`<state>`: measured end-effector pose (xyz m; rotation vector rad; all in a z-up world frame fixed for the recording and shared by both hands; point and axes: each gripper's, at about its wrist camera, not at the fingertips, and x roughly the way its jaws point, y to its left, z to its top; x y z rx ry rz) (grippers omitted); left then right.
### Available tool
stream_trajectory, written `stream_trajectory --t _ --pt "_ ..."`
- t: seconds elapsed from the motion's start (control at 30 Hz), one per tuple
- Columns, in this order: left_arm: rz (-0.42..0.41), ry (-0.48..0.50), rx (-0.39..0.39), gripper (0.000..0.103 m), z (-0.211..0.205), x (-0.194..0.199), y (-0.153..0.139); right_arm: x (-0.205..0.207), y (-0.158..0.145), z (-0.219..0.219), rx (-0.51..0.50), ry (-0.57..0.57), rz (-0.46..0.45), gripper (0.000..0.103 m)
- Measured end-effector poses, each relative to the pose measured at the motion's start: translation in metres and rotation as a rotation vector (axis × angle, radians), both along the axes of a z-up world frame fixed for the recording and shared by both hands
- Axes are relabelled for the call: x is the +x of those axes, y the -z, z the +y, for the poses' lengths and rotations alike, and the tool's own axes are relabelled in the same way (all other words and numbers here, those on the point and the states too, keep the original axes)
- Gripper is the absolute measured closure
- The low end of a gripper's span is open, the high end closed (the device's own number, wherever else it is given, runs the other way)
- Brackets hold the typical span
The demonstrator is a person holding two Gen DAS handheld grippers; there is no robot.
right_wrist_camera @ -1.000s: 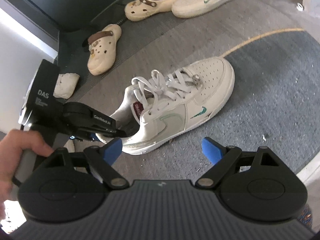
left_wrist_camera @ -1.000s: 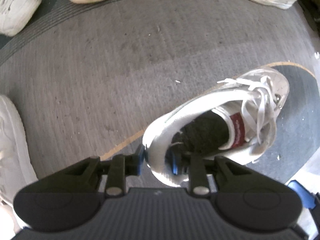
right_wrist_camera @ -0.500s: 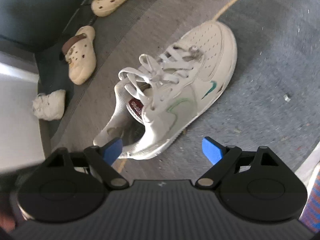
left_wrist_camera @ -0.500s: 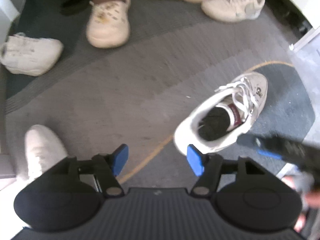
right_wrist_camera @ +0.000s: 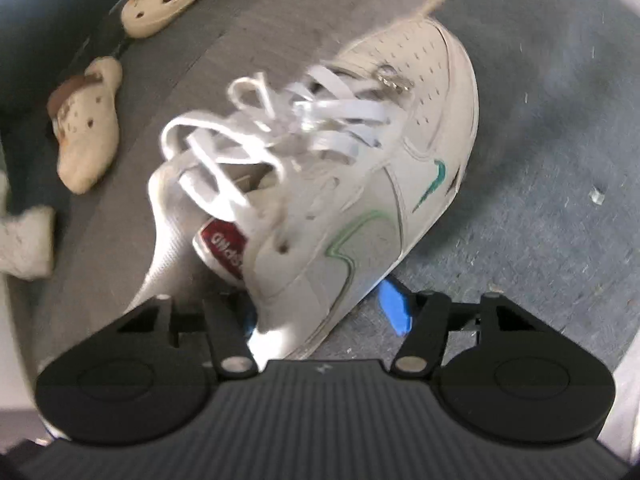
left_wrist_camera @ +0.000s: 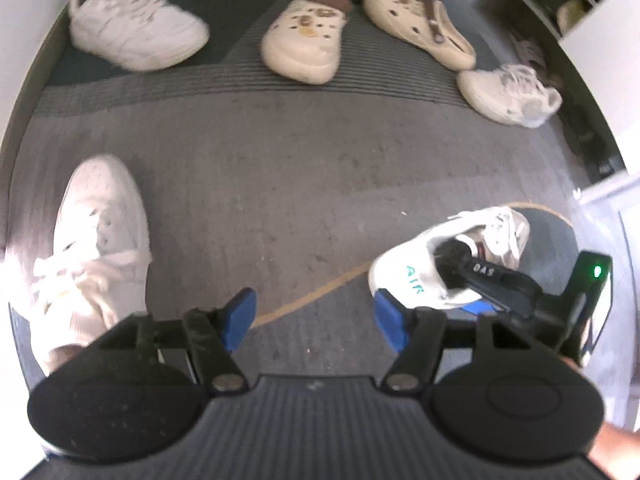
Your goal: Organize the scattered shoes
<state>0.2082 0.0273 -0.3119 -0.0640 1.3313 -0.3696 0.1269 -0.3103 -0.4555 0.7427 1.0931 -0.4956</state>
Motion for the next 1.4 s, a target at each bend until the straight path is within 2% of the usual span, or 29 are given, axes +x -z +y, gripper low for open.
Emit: stream_trajectory --t 0.1,0.17,0.3,0.47,0.8,1.4 --pt "-0.008 -0.001 0.002 0.036 0.002 0.0 0.001 -0.005 -0.008 0.004 -0.091 -0.066 -0.01 0.054" --pt "-0.005 -0.006 -0.007 0.036 0.004 0.0 0.002 -0.008 -0.015 0.001 -0.156 -0.113 -0.028 0.067" --pt "-0.004 -0.009 -0.013 0.036 0.005 0.0 0.001 -0.016 -0.03 -0.011 -0.237 -0.219 -0.111 0.08" --pt "-0.02 -0.004 -0.022 0.036 0.003 0.0 -0.003 -0.027 -0.047 -0.014 -0.267 -0.344 -0.206 0.081" --pt "-0.025 0.013 -0.022 0.036 -0.006 -0.003 0.0 -0.046 -0.061 -0.028 -0.277 -0.446 -0.3 0.081" --pt "-0.087 0.091 0.024 0.034 -0.035 -0.015 -0.002 -0.069 -0.03 -0.027 -0.239 -0.479 -0.257 0.081"
